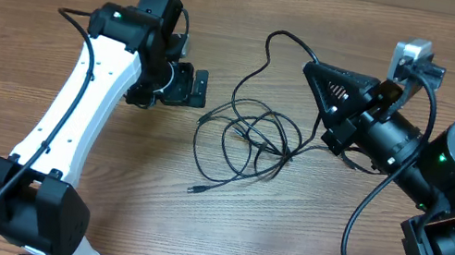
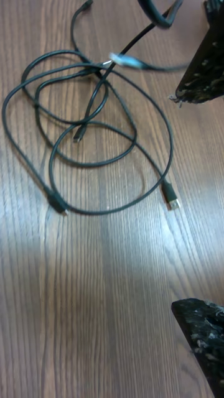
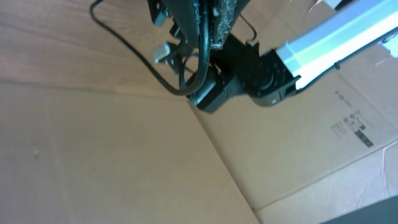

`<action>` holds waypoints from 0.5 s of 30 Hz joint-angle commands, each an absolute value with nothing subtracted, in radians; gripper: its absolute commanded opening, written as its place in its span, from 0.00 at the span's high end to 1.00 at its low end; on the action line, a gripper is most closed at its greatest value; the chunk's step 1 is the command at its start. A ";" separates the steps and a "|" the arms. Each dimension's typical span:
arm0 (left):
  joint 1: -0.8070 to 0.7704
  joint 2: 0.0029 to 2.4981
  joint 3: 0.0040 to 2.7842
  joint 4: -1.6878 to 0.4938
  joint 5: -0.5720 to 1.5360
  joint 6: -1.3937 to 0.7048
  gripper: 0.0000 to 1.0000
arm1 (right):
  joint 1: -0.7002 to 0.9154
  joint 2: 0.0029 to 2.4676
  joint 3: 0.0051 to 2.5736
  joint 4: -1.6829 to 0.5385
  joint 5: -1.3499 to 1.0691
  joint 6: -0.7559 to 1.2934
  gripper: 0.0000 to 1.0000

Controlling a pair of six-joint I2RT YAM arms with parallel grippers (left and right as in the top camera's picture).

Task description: Untangle cables

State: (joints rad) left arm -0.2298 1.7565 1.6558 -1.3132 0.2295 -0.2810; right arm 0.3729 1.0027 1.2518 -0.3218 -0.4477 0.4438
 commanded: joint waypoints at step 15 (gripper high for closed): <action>-0.340 1.752 1.658 -1.284 0.256 -0.258 0.01 | 0.159 1.000 1.544 -0.309 -0.404 0.442 0.96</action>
